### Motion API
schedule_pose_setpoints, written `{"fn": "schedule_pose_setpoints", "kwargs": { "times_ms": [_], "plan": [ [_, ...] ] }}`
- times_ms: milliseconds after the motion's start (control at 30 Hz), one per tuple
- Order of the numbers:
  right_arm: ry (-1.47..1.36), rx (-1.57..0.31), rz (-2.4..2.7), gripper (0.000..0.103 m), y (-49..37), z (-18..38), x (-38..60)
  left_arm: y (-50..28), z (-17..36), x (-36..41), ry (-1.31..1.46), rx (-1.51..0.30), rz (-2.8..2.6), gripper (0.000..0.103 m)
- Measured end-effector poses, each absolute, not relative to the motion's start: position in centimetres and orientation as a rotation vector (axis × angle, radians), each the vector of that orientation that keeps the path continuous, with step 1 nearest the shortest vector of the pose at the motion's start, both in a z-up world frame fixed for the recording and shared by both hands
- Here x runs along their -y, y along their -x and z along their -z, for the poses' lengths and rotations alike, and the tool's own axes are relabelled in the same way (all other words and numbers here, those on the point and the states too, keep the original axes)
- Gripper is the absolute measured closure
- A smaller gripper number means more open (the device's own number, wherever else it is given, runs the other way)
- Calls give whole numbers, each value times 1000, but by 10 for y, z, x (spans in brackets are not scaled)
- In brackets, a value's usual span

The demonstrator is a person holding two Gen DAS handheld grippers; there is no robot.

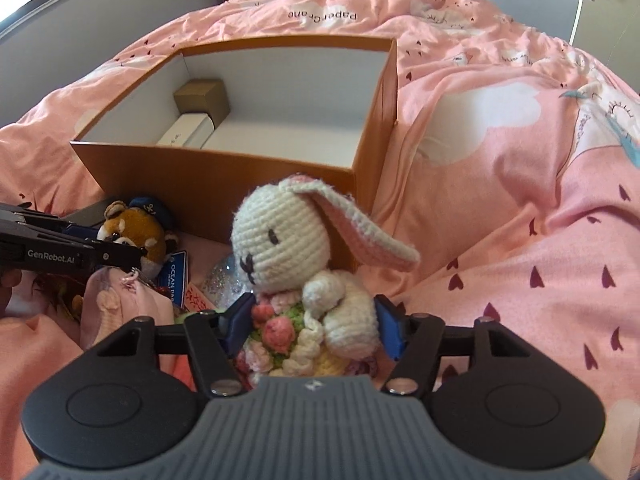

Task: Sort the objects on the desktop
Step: 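Lift the raccoon plush with the left tool while the right tool lifts the bunny toward the box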

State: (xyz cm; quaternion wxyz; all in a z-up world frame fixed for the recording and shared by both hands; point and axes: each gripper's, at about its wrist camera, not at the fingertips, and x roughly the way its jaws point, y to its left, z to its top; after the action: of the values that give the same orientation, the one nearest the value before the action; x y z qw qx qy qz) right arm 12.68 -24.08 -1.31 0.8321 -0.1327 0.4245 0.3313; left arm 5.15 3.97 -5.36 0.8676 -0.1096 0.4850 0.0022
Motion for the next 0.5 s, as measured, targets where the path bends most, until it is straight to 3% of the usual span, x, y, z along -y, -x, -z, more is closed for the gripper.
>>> {"fn": "schedule_pose_setpoints", "kwargs": {
  "times_ms": [500],
  "plan": [
    [207,-822,-756,39,-105,-53,253,-14,-63,-43,180,-744,43,51]
  ]
}}
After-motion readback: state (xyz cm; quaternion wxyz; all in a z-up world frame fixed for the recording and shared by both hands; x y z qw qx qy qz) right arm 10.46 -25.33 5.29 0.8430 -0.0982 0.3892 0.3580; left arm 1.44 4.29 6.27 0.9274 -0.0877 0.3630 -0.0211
